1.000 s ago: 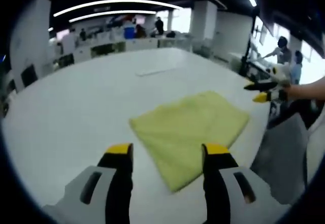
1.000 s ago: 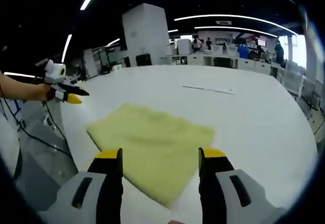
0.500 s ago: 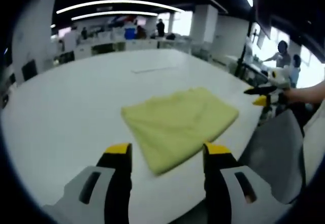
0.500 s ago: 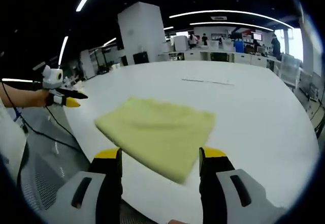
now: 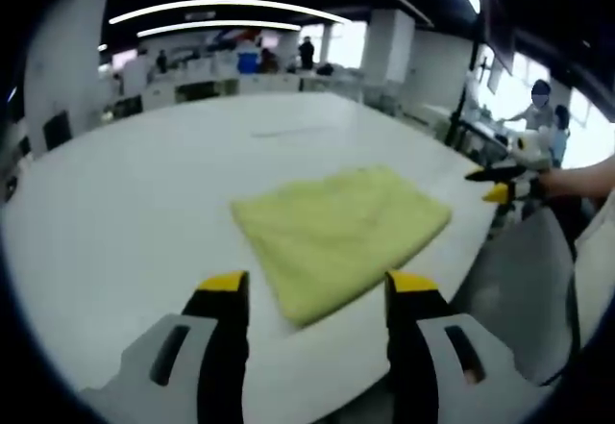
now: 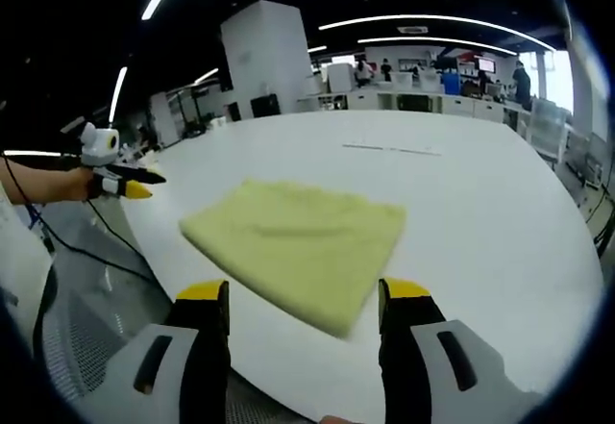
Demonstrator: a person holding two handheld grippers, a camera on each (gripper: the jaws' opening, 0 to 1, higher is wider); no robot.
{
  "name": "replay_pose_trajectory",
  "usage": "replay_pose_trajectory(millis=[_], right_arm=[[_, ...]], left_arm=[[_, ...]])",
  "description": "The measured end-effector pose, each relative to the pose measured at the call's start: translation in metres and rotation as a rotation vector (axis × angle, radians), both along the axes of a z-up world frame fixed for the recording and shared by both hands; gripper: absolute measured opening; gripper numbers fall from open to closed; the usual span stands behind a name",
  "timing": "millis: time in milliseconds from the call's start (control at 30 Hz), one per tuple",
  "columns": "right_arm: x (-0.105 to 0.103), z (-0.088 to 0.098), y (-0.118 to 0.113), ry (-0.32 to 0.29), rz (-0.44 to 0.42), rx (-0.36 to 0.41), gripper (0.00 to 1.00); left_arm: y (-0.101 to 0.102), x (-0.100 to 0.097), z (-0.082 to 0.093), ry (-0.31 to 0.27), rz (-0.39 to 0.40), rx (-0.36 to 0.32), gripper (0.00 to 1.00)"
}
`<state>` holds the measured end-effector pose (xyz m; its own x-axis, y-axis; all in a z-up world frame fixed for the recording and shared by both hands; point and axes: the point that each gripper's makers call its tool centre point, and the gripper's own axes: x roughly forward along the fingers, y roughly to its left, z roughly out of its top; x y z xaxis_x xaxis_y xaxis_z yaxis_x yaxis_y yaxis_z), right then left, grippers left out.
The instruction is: Fold the garment on the visible template until the final outline fits inside the template.
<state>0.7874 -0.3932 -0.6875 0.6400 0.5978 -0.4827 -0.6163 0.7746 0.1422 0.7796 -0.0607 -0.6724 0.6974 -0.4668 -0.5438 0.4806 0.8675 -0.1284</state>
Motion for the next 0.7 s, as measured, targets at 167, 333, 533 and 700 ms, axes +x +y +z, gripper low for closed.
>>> replay_pose_trajectory(millis=[167,333,533,700], right_arm=[[-0.0002,0.0003,0.0003,-0.001,-0.001,0.000,0.63],[-0.0034,-0.0026,-0.0011,0.004,-0.008,-0.001,0.62],[-0.0051,-0.0033,-0.0036,0.007,-0.012,-0.001,0.63],[-0.0040,-0.0026,-0.0058,0.005,-0.017,-0.001,0.63]], left_arm=[[-0.0013,0.0012,-0.0002,0.000,-0.006,0.004,0.53],[-0.0030,0.0014,-0.0006,0.003,-0.013,0.007,0.53],[-0.0037,0.0013,0.0000,0.003,-0.014,0.007,0.53],[-0.0031,0.0005,-0.0002,0.005,-0.011,0.007,0.53]])
